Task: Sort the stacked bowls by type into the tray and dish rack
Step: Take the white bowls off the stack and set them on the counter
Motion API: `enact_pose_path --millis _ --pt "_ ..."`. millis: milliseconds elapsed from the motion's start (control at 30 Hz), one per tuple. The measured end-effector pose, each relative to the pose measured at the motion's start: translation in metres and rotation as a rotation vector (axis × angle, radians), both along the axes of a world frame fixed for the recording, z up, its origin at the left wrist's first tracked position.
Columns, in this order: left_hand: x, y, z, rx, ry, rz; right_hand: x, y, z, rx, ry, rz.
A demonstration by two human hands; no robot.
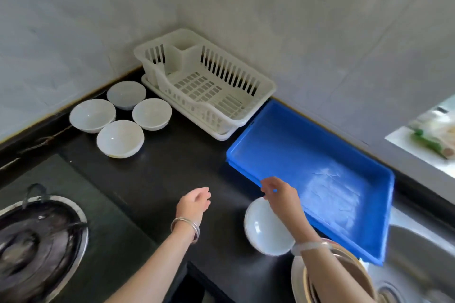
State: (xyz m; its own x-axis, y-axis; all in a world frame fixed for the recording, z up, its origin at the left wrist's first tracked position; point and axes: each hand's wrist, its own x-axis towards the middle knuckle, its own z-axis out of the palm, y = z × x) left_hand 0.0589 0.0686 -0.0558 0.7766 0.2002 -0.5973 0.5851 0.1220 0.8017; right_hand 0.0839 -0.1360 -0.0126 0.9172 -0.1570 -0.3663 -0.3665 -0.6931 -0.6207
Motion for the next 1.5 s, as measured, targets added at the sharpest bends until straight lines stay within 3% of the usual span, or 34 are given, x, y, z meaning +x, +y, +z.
enact_pose_path --millis 133,267,667,933,1200,1500 --pt "-0.025 -0.044 -0.001 0.217 -0.022 -0.330 -0.041 -0.046 -0.010 -0.282 -0.002 -0.058" --pt "-0.039 -0.071 -0.001 0.371 -0.042 -0.518 -0.064 -0.060 -0.015 -0.350 0.042 -0.052" --pt "-0.047 -0.075 -0.009 0.272 0.019 -0.489 -0.066 -0.046 -0.021 -0.496 -0.004 -0.014" --pt "-0.043 -0.073 -0.012 0.075 0.043 -0.395 -0.061 -0.053 -0.009 -0.291 -0.007 -0.120" --pt "-0.034 -0.077 -0.013 -0.152 0.155 -0.317 -0.060 -0.080 0.009 0.027 -0.075 -0.360" --pt "-0.024 -0.057 -0.005 -0.123 0.136 -0.166 -0.050 -0.065 0.016 0.245 -0.076 -0.363"
